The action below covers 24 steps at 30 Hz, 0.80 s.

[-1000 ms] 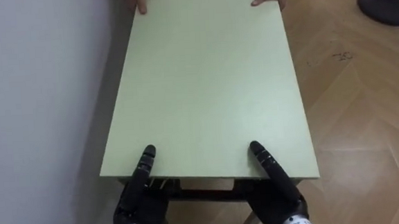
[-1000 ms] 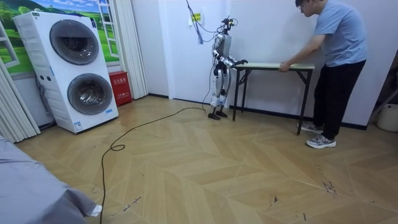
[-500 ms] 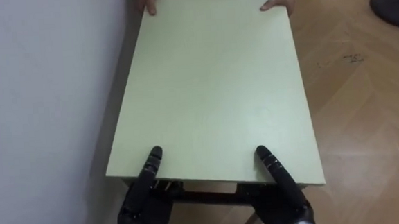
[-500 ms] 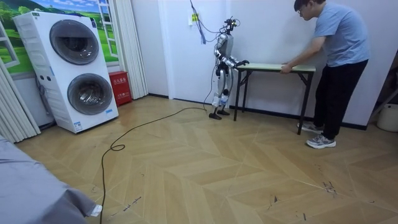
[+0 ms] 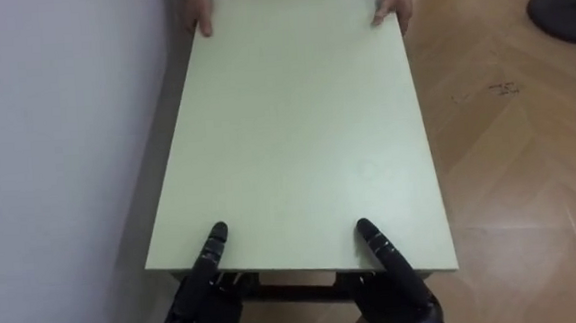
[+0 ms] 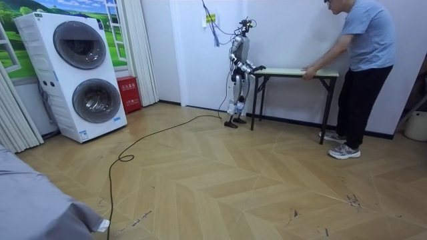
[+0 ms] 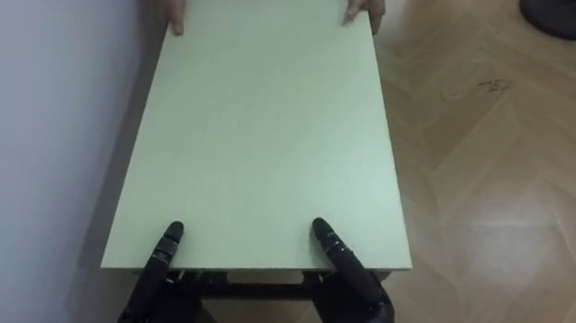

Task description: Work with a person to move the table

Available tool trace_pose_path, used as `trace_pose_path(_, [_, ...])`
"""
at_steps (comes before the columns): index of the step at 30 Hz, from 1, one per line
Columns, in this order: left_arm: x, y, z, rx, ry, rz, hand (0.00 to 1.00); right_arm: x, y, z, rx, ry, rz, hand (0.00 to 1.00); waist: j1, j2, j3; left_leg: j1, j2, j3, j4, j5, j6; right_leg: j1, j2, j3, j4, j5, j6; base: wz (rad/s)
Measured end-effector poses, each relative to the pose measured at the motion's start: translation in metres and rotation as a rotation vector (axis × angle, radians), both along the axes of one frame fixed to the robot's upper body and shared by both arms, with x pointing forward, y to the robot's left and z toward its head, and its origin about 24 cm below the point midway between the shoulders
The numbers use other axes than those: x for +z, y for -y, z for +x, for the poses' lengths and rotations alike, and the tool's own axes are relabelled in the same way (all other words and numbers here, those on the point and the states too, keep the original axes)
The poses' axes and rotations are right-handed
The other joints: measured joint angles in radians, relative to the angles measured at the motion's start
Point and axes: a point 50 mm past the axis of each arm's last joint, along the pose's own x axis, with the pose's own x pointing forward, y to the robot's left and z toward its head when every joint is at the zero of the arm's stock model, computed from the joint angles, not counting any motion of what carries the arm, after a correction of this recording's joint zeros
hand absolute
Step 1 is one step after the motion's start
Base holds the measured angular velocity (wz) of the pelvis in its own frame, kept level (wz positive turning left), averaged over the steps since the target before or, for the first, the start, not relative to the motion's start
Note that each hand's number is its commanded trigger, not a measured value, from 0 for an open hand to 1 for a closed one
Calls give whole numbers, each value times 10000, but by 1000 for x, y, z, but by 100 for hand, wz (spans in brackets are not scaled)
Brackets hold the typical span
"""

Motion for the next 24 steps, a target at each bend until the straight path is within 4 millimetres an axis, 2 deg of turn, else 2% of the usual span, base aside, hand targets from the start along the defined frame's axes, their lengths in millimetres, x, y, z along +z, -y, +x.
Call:
trace_pose_path(4, [-7,-4,0,-767,84,702,0,0,1,1,656,578,-403,0,-176,-10,-6,328,-7,-3,-96,-17,18,219,-1,-32,32,-5,-5,-1])
trace_pose_path(11, [-8,-5,2,-970,191,785,0,-2,3,-3,811,605,-529,0,-208,2,-23,473,-27,14,-90,-14,27,325,-18,-39,33,-5,-5,-3])
trace_pose_path(16, [-16,-6,-3,-1135,-15,757,0,-5,5,-5,957,631,-654,0,-362,139,-139,503,-28,14,-57,-13,29,375,-18,-45,28,-4,-5,0])
trace_pose_path(24, [-21,-6,-7,-1648,-277,995,0,-9,9,-9,1223,743,-656,0,-656,184,-160,615,-26,16,-84,-13,28,488,-19,-204,48,-4,-6,-1])
